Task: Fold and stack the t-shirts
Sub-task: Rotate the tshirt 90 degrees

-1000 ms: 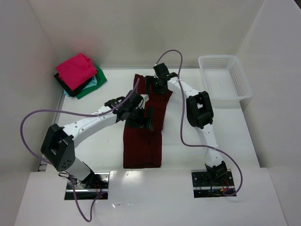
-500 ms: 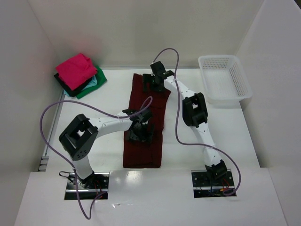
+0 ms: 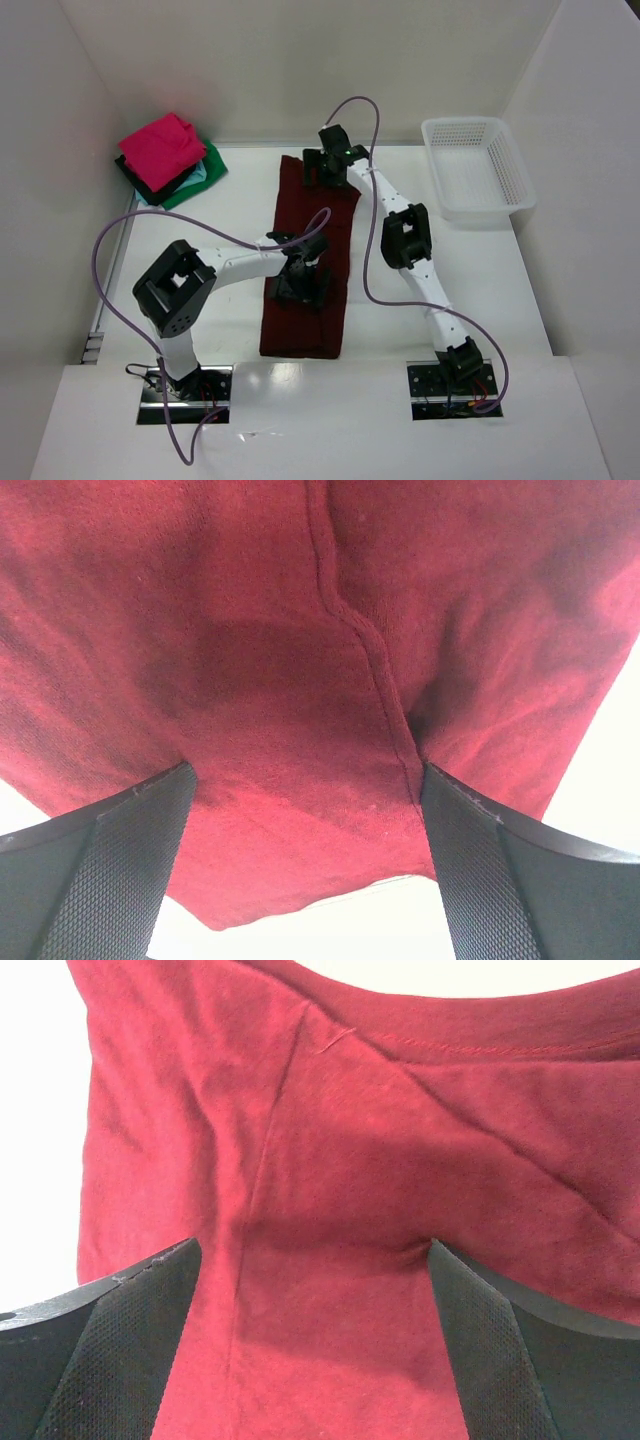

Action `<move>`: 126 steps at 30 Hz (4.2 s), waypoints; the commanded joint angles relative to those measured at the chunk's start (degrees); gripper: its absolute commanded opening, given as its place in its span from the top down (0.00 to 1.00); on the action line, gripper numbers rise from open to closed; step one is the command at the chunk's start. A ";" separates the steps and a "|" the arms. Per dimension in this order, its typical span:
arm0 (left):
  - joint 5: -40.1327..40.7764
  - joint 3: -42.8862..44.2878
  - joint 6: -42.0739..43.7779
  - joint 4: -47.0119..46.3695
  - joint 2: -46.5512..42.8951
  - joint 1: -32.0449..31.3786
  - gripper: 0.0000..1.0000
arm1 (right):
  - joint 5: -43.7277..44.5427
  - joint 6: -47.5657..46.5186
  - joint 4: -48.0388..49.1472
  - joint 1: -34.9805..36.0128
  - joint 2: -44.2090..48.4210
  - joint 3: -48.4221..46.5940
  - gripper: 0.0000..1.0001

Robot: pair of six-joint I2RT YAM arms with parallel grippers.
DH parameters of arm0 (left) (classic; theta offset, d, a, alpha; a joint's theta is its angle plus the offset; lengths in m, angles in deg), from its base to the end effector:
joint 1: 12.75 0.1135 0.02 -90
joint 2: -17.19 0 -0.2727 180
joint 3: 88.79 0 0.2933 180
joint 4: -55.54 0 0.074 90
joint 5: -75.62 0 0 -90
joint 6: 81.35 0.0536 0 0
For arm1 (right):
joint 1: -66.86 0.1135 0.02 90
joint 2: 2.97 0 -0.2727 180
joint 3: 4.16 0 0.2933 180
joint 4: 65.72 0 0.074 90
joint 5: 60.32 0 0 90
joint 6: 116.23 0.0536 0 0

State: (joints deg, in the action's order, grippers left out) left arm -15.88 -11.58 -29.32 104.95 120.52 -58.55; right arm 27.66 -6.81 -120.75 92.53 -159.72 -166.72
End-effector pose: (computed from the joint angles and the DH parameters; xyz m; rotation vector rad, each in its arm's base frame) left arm 0.2626 -0.2720 0.1262 0.2069 2.9508 -0.2795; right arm 0.5811 0.2814 0.1542 -0.1507 2.4643 0.3920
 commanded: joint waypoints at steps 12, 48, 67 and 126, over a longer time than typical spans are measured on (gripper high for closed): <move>-13.62 0.69 4.40 -2.98 7.50 -2.54 0.00 | 1.14 -2.02 -1.78 -3.52 -3.56 -4.54 0.00; 23.29 7.11 1.58 -5.70 -41.53 5.28 0.00 | -4.05 -1.67 14.48 -2.20 41.01 46.26 0.00; 22.23 5.43 2.64 0.27 -45.76 5.81 0.00 | -3.69 -1.58 7.98 2.01 17.89 27.63 0.00; 3.43 3.86 2.56 1.15 -34.24 8.71 0.00 | -17.23 -1.58 3.06 -1.50 -11.31 -11.31 0.00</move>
State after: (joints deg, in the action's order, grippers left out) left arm -11.33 -6.99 -24.97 107.62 88.85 -50.00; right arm 11.86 -8.34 -112.42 88.99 -168.38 -177.76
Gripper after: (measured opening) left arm 0.995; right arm 0.999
